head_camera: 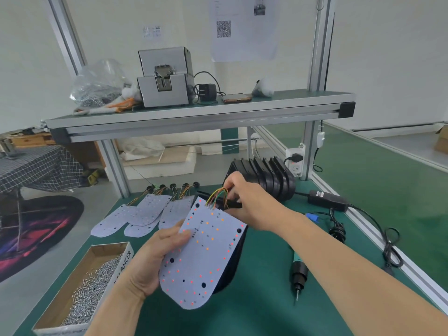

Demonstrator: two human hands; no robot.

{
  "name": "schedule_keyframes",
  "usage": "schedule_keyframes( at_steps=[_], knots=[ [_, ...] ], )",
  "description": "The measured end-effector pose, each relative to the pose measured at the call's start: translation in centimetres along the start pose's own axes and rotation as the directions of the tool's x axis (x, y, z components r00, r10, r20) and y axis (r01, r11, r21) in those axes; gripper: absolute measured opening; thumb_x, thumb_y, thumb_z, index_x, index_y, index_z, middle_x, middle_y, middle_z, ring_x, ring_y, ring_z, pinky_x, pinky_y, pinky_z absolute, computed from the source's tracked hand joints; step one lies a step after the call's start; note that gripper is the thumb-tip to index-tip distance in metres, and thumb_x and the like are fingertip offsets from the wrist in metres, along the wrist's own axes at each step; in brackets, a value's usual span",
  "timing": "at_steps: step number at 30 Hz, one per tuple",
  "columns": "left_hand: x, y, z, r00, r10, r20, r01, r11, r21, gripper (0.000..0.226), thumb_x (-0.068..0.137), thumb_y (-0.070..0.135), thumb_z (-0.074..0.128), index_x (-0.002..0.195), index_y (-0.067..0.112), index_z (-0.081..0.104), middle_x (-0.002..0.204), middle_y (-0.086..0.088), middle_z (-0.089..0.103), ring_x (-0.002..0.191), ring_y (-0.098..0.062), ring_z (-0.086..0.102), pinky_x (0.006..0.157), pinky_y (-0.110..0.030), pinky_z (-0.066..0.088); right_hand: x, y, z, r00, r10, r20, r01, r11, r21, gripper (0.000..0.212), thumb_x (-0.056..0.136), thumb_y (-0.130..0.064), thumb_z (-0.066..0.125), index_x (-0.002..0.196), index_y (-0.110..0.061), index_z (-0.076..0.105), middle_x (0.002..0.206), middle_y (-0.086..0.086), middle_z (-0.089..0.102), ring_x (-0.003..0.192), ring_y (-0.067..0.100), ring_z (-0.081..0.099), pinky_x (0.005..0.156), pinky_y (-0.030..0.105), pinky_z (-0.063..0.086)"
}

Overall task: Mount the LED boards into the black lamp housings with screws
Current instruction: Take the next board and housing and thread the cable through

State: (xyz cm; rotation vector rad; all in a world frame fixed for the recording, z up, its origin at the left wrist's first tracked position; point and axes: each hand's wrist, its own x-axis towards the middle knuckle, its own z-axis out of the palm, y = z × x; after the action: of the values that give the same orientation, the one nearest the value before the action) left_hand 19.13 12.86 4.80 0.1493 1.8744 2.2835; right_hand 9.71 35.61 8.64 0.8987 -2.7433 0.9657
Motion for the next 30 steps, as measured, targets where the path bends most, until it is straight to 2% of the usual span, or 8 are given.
schedule_keyframes(
  at_steps=[4,6,9,12,15,21,25,30],
  knots=[
    [-0.2,0.2,0.1,0.998,0.010,0.054,-0.016,0.994,0.111,0.044,0.077,0.028,0.070,0.100,-0.009,0.075,0.127,-0.007,0.067,0.105,-0.025,0.071,0.078,-0.032,0.058,0.1,-0.7,0.0,0.995,-0.027,0.093,0.047,0.973,-0.225,0.010,0.087,-0.023,0.065,0.079,-0.019,0.061,0.075,0.000,0.064,0.074,0.025,0.056,0.064,0.033,0.043],
    [-0.1,0.1,0.3,0.997,0.018,0.079,-0.030,0.988,0.150,0.041,0.080,0.024,0.066,0.098,-0.011,0.075,0.133,0.001,0.063,0.115,-0.022,0.066,0.083,-0.032,0.056,0.0,-0.8,0.3,0.997,-0.036,0.065,0.047,0.983,-0.175,0.030,0.084,-0.015,0.064,0.064,-0.024,0.045,0.064,-0.004,0.051,0.068,0.024,0.045,0.060,0.031,0.036],
    [0.1,0.3,1.0,0.991,0.033,0.127,-0.059,0.975,0.213,0.038,0.082,0.026,0.067,0.098,-0.007,0.077,0.131,0.008,0.062,0.122,-0.016,0.062,0.090,-0.032,0.055,-0.2,-0.8,0.8,1.000,-0.007,-0.025,0.002,0.984,-0.181,0.007,0.085,-0.014,0.067,0.083,-0.016,0.060,0.077,0.000,0.053,0.076,0.028,0.046,0.068,0.037,0.045],
    [0.3,0.7,1.5,0.990,0.037,0.139,-0.076,0.956,0.284,0.050,0.076,0.040,0.070,0.102,-0.003,0.077,0.131,0.007,0.059,0.123,-0.021,0.060,0.099,-0.043,0.052,-0.4,-0.6,1.3,0.998,0.042,-0.055,-0.051,0.984,-0.172,0.019,0.088,-0.015,0.065,0.107,-0.011,0.065,0.102,0.008,0.064,0.095,0.036,0.055,0.081,0.041,0.050],
    [0.6,0.5,1.2,0.994,0.019,0.103,-0.043,0.970,0.237,0.046,0.077,0.034,0.072,0.102,-0.004,0.076,0.132,0.007,0.061,0.119,-0.023,0.063,0.092,-0.040,0.053,-0.7,-0.5,1.9,0.996,0.053,-0.069,-0.066,0.975,-0.210,0.023,0.089,-0.024,0.065,0.078,-0.024,0.045,0.083,-0.002,0.050,0.082,0.030,0.047,0.066,0.034,0.038],
    [0.6,0.9,0.3,0.996,-0.039,0.085,0.033,0.997,0.068,0.040,0.080,0.021,0.067,0.107,-0.009,0.073,0.124,-0.009,0.069,0.097,-0.032,0.072,0.074,-0.036,0.059,-1.6,-0.1,0.5,0.992,0.086,0.095,-0.100,0.983,0.157,0.021,0.095,-0.023,0.063,0.103,-0.003,0.065,0.105,0.022,0.062,0.087,0.026,0.058,0.088,0.046,0.050],
    [0.5,1.3,0.0,0.995,-0.038,0.092,0.034,0.998,0.048,0.037,0.081,0.019,0.066,0.109,-0.004,0.074,0.117,-0.015,0.072,0.093,-0.033,0.074,0.072,-0.036,0.059,-2.6,0.3,0.0,0.970,0.068,0.232,-0.146,0.930,0.338,0.023,0.097,0.000,0.051,0.113,0.016,0.054,0.100,0.034,0.057,0.088,0.017,0.040,0.079,0.046,0.041],
    [0.4,1.0,-0.2,0.998,-0.029,0.061,0.028,0.999,0.028,0.038,0.080,0.022,0.067,0.106,-0.003,0.075,0.114,-0.015,0.073,0.091,-0.034,0.074,0.069,-0.036,0.059,-2.6,0.5,-0.1,0.986,0.012,0.165,-0.057,0.962,0.267,0.010,0.097,-0.004,0.057,0.099,-0.003,0.067,0.090,0.021,0.064,0.076,0.012,0.046,0.071,0.034,0.040]
  ],
)
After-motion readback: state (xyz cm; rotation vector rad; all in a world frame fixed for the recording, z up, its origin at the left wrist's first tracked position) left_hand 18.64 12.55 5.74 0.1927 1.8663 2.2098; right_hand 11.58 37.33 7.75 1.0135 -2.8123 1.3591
